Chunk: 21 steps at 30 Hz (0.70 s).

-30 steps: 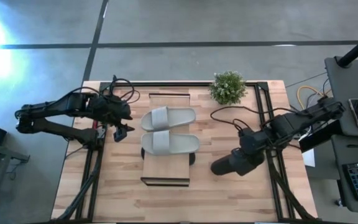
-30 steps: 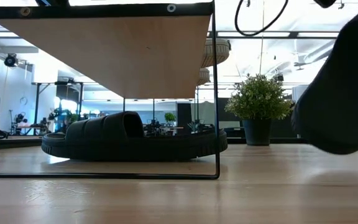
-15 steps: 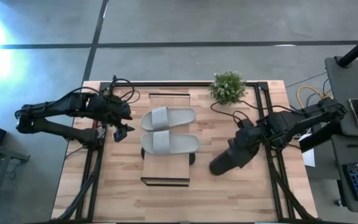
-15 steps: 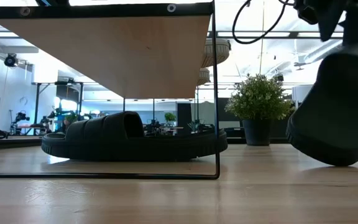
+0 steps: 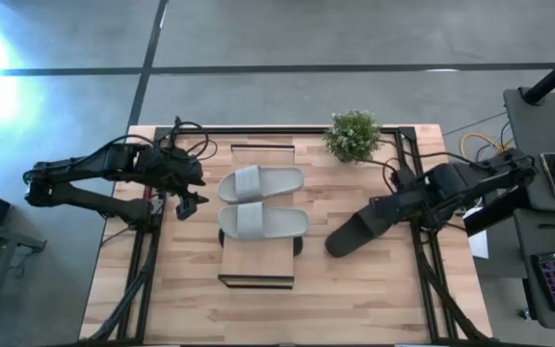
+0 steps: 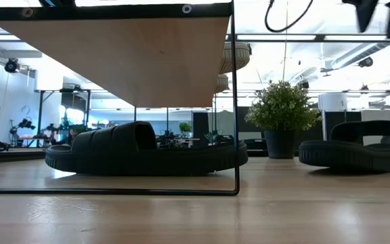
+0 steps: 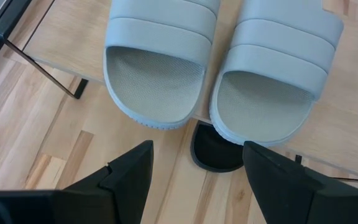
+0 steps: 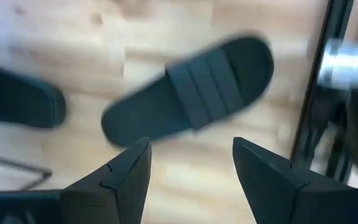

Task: Pick and place slides into the shelf
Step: Move the black slide under the shelf

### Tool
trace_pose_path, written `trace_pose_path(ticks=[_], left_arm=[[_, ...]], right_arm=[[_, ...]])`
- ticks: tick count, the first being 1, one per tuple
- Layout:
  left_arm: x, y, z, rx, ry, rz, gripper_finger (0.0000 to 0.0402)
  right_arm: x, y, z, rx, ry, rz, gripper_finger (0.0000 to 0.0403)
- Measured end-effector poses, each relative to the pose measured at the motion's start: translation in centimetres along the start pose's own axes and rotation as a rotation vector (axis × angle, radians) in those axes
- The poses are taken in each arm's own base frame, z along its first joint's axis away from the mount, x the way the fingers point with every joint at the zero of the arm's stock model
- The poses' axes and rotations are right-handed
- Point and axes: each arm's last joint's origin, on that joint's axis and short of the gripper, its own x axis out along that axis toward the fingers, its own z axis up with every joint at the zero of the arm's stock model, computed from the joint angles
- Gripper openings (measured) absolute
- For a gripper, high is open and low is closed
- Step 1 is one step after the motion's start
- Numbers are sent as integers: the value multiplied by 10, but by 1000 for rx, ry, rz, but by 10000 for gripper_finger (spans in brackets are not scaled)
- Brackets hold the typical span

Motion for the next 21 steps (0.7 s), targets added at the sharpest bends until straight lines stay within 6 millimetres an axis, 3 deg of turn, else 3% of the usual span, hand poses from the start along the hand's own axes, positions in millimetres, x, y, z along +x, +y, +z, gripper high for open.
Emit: trace_pose_path(ticks=[6,12,16,21], left_arm=[[0,0,0,8,-1,5,233],[4,1,2,32,4,42,233],[6,2,3,84,5,106,233],[7,6,3,168,-6,254,233]], right_arm=[[7,-6,-25,69,129,-66,199],[23,-9,-52,201,25,-104,120],[40,1,-65,196,-47,-151,61],[64,19,-79,185,-87,-257,26]])
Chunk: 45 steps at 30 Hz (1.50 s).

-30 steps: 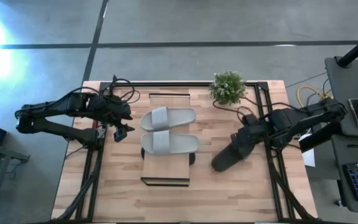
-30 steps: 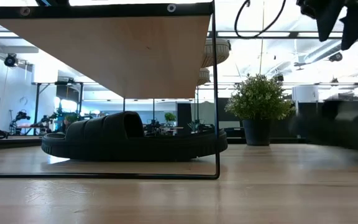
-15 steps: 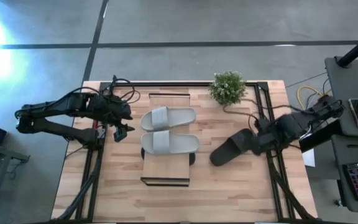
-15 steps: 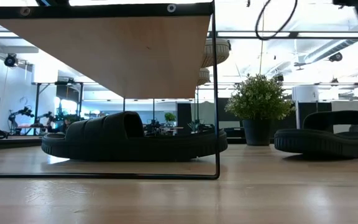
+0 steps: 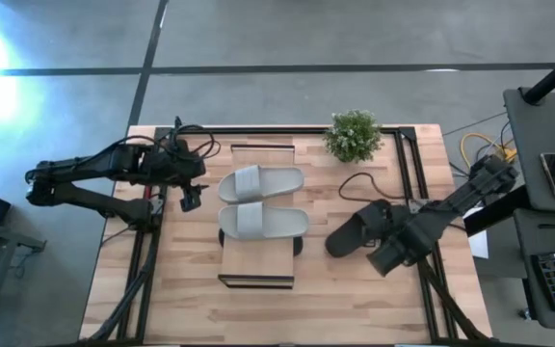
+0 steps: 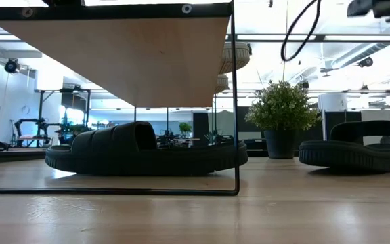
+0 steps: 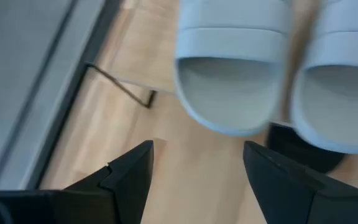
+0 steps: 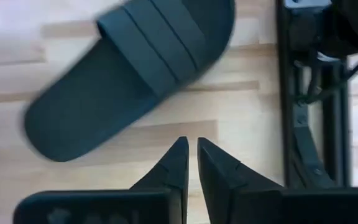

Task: Pick and place slides into the shelf
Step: Move the black slide under the shelf

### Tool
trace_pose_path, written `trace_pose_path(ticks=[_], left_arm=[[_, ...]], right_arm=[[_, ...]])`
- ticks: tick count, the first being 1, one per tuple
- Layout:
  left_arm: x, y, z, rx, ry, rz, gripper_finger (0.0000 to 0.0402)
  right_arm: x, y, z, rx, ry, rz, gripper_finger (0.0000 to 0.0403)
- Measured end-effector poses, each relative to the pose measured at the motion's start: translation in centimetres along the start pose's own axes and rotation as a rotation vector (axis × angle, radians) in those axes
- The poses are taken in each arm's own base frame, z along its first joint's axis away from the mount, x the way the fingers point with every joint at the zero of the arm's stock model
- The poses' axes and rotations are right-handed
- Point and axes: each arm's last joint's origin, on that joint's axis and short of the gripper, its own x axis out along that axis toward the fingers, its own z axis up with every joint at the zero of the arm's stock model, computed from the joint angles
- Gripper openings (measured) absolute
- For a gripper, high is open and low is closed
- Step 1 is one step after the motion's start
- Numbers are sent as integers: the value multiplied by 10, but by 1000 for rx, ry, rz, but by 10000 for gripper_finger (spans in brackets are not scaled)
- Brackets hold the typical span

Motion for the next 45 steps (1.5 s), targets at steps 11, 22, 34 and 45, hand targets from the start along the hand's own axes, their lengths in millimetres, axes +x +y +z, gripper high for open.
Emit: trace_pose_path(ticks=[11,22,34,45], left_arm=[[6,-6,3,25,53,-121,233],[1,-2,-19,-109,253,-303,233],[-81,23,-62,-468,-558,-455,233],[-27,13,-115,-476,-710,-410,233]], right_arm=[[5,-2,-6,-3,171,19,17],[11,-32,30,78,185,410,17],[35,-25,20,25,149,460,17],[28,-21,19,10,105,524,18]])
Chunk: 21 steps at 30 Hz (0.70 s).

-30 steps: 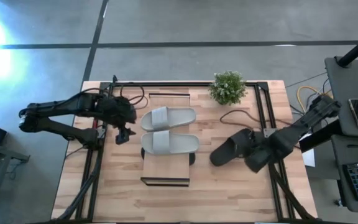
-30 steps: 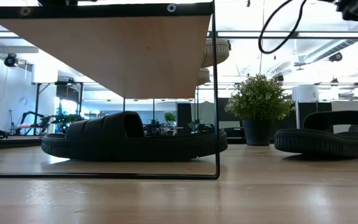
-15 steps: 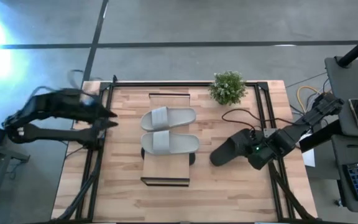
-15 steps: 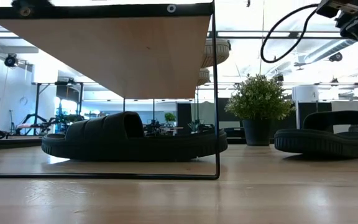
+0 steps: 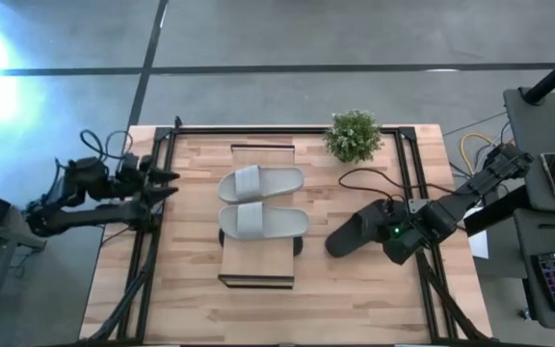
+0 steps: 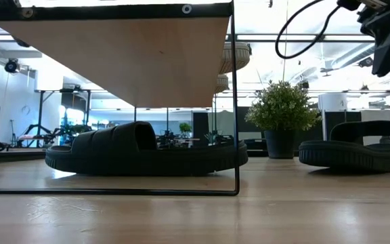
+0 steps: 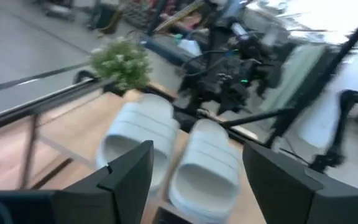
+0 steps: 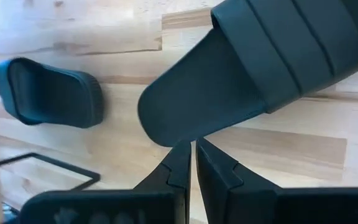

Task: Pick and place slides into the shelf
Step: Move the black slide under the shelf

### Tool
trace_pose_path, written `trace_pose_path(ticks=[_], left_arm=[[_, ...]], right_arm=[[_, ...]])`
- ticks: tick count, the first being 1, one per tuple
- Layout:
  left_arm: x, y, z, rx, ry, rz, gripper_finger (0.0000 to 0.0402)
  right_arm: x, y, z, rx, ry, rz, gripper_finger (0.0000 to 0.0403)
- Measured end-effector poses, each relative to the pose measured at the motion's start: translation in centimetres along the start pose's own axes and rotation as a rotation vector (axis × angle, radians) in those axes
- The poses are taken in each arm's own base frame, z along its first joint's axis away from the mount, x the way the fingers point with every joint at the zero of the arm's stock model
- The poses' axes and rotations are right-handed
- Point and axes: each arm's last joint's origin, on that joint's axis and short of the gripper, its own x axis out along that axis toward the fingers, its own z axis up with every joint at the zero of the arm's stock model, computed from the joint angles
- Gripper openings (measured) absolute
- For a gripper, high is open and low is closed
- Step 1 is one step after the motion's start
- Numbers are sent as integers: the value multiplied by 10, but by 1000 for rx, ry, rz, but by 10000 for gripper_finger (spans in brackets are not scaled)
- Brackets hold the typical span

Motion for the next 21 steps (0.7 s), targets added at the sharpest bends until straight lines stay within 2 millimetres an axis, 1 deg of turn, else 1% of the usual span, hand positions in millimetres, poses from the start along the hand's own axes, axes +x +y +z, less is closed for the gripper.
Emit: trace_pose_path(ticks=[2,4,6,8,10,12,14,15,17,19,21], left_arm=[[0,3,-8,7,-37,-49,233],[-5,7,-16,27,-75,-65,233],[-8,7,-17,48,-124,-86,233],[-5,9,-22,59,-74,-65,233],[-4,7,-18,107,-101,-81,233],[3,8,-19,162,-104,-75,233],[13,13,-30,183,-67,-61,233],[17,14,-33,184,-87,-70,233],[25,18,-42,164,-124,-99,233],[35,22,-54,134,-117,-134,233],[43,26,-64,114,-91,-154,233]], right_arm=[[1,0,-1,-22,5,-9,18],[2,-1,-1,-41,18,-26,18],[4,-3,-2,-60,21,-44,18],[6,-3,-4,-64,21,-48,18],[6,-4,-4,-66,20,-50,18],[7,-5,-4,-68,19,-53,18],[9,-5,-5,-66,26,-46,18],[10,-5,-6,-61,34,-33,18],[14,-3,-9,-68,60,2,18],[16,-2,-14,-75,90,42,18],[20,-3,-17,-79,99,36,18]])
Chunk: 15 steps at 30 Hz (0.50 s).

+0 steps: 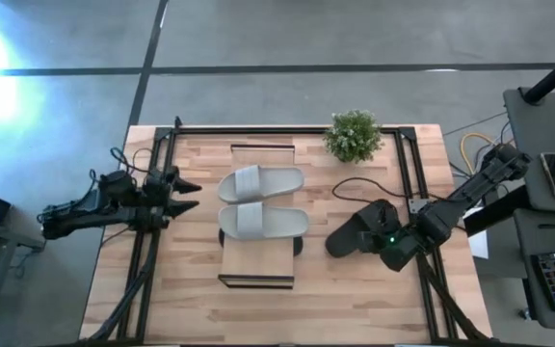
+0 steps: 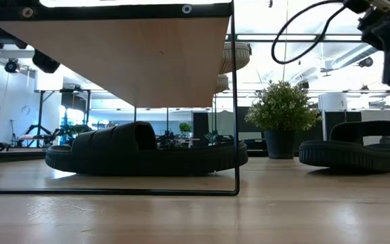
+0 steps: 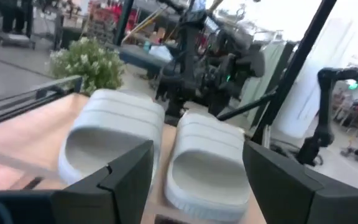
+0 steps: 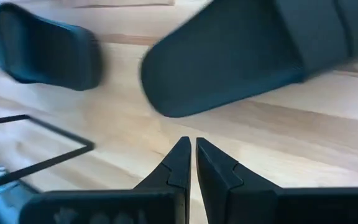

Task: Pick and place slides into the shelf
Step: Move the black slide under the shelf

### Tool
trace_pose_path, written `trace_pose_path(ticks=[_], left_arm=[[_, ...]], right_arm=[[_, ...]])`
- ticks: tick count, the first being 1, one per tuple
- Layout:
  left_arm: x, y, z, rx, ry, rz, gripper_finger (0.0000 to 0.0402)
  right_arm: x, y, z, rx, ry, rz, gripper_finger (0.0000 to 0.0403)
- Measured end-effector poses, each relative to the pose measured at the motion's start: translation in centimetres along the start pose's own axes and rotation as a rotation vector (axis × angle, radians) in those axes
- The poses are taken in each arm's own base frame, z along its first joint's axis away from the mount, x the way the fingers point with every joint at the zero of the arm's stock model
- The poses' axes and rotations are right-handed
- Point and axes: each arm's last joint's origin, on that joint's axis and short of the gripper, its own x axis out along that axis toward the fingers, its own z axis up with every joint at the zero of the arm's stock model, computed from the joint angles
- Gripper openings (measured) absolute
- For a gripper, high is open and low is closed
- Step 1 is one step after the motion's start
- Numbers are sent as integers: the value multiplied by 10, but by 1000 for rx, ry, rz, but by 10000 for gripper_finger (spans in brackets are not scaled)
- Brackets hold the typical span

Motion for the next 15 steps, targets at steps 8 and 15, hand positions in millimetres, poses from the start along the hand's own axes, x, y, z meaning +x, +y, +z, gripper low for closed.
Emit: trace_pose_path(ticks=[8,15], left_arm=[[8,7,-18,-19,23,-1,233],[17,17,-47,-108,103,11,233]], right_arm=[[10,-9,-17,4,58,-118,18],[19,-15,-31,-1,75,-189,18]])
